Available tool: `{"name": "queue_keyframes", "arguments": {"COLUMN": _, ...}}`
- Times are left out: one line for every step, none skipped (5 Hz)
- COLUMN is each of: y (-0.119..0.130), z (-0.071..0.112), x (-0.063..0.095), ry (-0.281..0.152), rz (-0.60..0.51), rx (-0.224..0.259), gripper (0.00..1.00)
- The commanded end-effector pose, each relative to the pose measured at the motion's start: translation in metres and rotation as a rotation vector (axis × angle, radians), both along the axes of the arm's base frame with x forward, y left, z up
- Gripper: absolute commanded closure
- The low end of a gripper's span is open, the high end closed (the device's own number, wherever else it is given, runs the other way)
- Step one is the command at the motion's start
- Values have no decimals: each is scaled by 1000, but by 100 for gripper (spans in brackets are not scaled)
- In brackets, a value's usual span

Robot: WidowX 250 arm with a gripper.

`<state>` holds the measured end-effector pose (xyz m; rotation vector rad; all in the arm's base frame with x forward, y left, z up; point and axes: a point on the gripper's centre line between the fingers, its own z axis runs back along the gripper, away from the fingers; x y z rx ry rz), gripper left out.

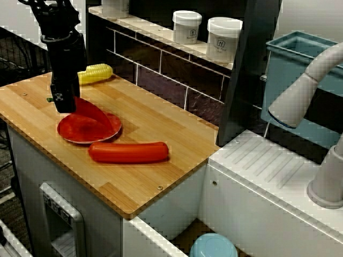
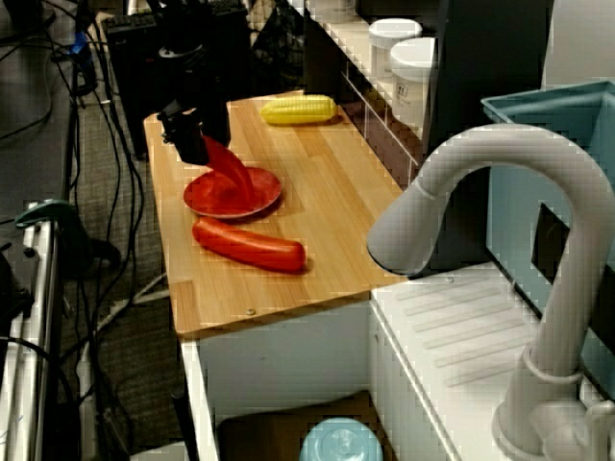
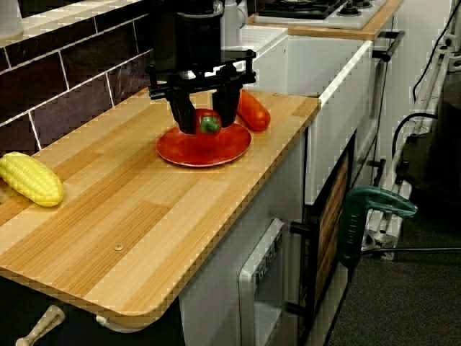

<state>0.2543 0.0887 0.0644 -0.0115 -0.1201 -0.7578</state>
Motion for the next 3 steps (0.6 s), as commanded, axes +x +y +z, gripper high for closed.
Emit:
{"name": "queue_keyframes", "arguments": {"y": 10, "z": 4, "x": 7, "ry": -28, "rz": 19, "rx": 25, "gripper": 8}}
{"name": "queue_keyframes", "arguments": {"y": 10, "z": 4, "x": 8, "ry": -30, "rz": 27, "rx": 27, "gripper": 0}}
{"name": "queue_keyframes", "arguments": {"y": 11, "z": 5, "x": 8, "ry": -31, "rz": 30, "rx": 21, "gripper": 0}}
